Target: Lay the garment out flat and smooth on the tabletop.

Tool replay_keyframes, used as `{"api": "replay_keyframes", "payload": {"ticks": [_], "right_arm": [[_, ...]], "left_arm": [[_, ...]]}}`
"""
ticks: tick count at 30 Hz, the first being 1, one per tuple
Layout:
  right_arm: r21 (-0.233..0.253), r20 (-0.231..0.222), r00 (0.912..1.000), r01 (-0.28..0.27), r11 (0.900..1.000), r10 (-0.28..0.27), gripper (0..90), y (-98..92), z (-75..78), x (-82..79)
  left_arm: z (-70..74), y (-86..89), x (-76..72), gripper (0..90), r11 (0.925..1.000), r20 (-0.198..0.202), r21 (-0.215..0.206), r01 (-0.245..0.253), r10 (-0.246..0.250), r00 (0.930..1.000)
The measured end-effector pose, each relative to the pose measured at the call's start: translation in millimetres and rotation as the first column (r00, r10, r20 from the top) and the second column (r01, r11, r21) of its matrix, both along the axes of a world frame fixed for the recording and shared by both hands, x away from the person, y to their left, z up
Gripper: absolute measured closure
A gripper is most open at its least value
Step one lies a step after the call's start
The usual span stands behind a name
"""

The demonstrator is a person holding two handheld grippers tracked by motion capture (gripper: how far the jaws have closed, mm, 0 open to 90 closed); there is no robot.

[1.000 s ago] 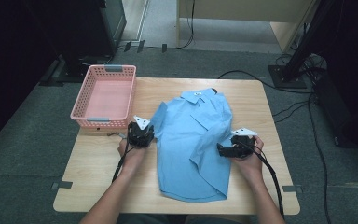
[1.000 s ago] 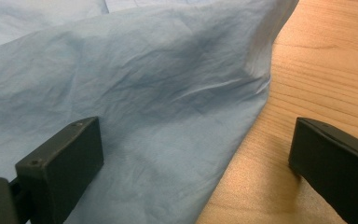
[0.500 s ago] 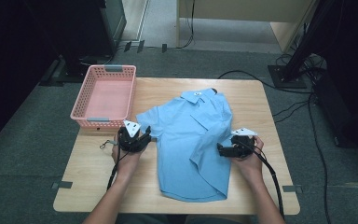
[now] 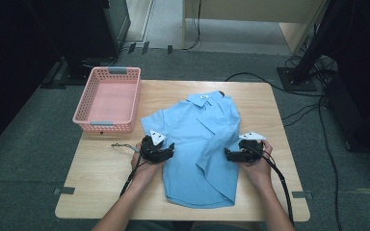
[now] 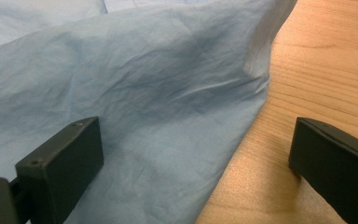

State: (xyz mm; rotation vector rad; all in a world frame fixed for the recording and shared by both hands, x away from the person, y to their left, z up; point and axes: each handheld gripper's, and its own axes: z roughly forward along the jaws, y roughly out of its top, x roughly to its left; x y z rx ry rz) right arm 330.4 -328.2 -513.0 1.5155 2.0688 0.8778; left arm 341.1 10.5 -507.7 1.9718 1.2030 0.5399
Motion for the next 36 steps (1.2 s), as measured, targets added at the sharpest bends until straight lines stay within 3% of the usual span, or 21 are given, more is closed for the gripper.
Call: {"api": "replay_keyframes", "payload": {"ticks": [3,6,16,20,21,27,32,36], "right_arm": [[0.000,0.000,1.0000,0.000,1.000,0.000,2.3,0.0,0.0,0.0],[0.000,0.000,1.0000,-0.001,1.000,0.001,2.3,0.0,0.0,-0.1],[0.004,-0.003,0.9999,0.012,1.000,-0.012,6.8,-3.8,1.8,-1.5],[0.087,-0.014,0.9991,0.042,0.995,-0.041,8.5,-9.7,7.4,-3.6],[0.090,-0.009,0.9993,0.038,0.995,-0.037,8.5,-9.1,9.7,-4.2],[0.080,-0.017,0.9998,-0.004,0.997,0.005,8.8,17.4,29.1,-10.4],[0.042,-0.071,0.9965,-0.042,0.998,0.045,12.1,51.6,34.6,-16.6],[0.070,-0.107,0.9929,-0.045,0.997,0.052,13.8,67.9,34.8,-21.2]], "left_arm": [[-0.5,1.0,0.9,40.0,0.9999,-0.003,-0.008,-0.007,0.007,1.0000],[-2.1,-0.1,3.0,35.1,0.9998,-0.046,0.013,0.015,-0.014,0.9989],[-2.8,-1.3,3.9,21.7,0.9991,-0.055,0.041,0.004,-0.001,0.9985],[-2.8,-1.3,3.9,21.5,0.9991,-0.056,0.043,0.002,0.000,0.9985],[-2.8,-1.3,3.9,21.4,0.9991,-0.055,0.043,0.001,0.001,0.9985],[-2.8,-1.3,4.0,21.4,0.9991,-0.056,0.043,0.001,0.001,0.9985],[-2.9,-1.3,4.0,21.4,0.9991,-0.055,0.042,0.001,0.001,0.9985],[-2.9,-1.4,3.9,21.4,0.9991,-0.055,0.041,0.001,0.001,0.9985]]}}
